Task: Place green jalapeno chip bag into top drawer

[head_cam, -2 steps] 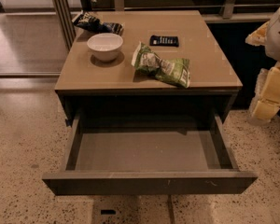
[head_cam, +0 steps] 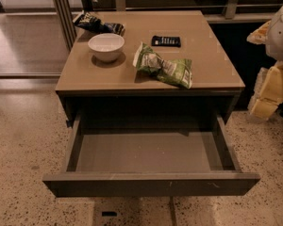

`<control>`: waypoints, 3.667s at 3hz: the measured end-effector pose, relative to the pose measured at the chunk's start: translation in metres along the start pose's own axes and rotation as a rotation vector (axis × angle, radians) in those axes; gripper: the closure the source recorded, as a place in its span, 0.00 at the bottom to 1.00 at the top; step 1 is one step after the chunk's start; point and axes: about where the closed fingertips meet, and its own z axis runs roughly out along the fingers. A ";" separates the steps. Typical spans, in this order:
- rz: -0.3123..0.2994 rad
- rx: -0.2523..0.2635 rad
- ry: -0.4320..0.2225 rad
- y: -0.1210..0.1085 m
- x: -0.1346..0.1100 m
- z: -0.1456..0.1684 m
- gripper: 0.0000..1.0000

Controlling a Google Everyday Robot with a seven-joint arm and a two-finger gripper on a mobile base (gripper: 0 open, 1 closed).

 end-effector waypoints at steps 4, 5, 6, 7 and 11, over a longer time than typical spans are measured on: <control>0.106 0.196 -0.429 -0.133 -0.063 0.096 0.00; 0.154 0.173 -0.524 -0.155 -0.081 0.123 0.00; 0.183 0.128 -0.579 -0.164 -0.099 0.147 0.00; 0.195 0.072 -0.604 -0.164 -0.116 0.171 0.00; 0.173 -0.055 -0.561 -0.149 -0.143 0.230 0.42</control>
Offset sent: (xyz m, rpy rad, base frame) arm 0.1418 0.0165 -0.0285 0.3110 -0.3087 -0.0472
